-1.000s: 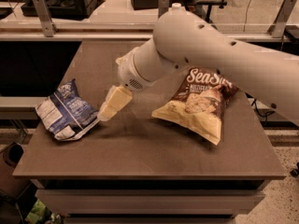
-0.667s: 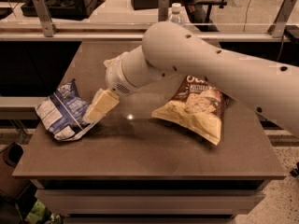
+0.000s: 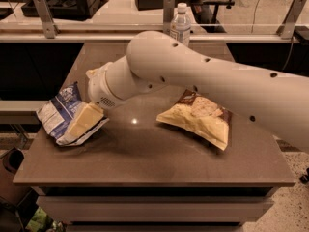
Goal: Pick blue chip bag
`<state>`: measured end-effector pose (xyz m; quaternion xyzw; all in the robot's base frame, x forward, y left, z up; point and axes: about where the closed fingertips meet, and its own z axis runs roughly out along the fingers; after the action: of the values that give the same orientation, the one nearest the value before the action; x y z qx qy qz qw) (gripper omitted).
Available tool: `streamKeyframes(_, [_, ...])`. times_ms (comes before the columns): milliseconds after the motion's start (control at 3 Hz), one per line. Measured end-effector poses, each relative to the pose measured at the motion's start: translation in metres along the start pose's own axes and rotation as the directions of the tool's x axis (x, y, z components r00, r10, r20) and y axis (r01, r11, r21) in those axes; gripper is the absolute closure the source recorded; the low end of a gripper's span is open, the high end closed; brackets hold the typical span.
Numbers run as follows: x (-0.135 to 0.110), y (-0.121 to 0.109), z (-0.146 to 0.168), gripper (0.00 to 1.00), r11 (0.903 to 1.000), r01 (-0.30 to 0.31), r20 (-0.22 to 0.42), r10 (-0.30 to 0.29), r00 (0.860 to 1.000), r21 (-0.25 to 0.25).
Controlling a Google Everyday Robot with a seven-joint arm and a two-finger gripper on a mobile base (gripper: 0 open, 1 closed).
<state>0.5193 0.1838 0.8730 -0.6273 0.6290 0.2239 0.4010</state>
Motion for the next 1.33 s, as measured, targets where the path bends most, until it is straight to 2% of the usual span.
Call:
streamKeyframes(333, [-0.004,0.020,0.016,0.00,0.9978,0.006,-0.010,-0.007,1.000,-0.067])
streamKeyframes(667, [-0.001,0.029,0.032,0.00,0.9943,0.009,-0.067,-0.017,0.998,-0.106])
streamKeyframes(1000, [-0.002,0.033,0.048,0.17,0.9912,0.014,-0.112,-0.028,0.993,-0.132])
streamKeyframes(1333, [-0.004,0.035,0.048,0.41,0.9909,0.018,-0.109,-0.032,0.994,-0.133])
